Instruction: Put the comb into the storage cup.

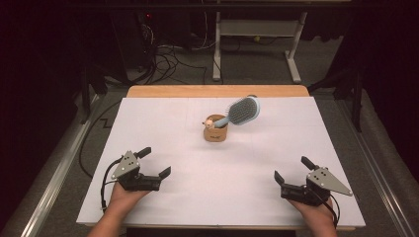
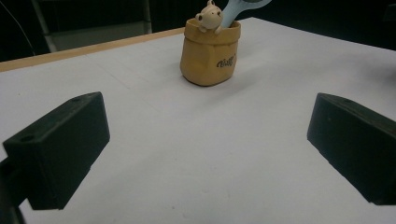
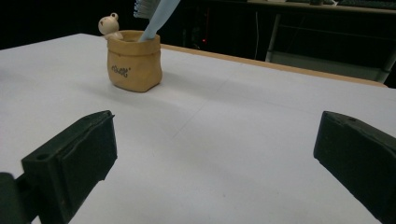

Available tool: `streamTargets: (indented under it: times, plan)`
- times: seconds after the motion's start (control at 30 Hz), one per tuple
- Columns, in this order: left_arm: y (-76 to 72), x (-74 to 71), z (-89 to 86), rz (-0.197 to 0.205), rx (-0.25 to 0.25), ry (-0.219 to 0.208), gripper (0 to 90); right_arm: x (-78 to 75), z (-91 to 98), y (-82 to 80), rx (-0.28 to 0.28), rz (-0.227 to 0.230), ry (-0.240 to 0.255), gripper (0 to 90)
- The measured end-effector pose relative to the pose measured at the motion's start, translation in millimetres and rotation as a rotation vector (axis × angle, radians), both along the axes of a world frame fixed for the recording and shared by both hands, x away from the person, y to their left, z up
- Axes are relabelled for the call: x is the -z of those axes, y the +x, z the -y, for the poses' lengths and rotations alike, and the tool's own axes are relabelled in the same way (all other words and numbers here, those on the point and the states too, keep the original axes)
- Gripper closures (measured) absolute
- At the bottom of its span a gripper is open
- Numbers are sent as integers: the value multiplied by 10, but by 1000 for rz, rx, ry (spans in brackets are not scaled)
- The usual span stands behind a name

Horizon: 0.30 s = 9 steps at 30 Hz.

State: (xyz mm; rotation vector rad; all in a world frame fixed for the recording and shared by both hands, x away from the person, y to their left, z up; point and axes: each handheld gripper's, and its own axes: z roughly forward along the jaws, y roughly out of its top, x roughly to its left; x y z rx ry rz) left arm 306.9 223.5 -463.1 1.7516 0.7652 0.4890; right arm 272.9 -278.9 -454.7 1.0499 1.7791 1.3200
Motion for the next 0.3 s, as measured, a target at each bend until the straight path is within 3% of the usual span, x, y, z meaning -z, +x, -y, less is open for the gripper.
streamTargets:
  times: [0.3]
  plan:
    - [0, -3, 29, -2, 6, 12, 0, 14, 9, -13, -2, -17, -10, 2]
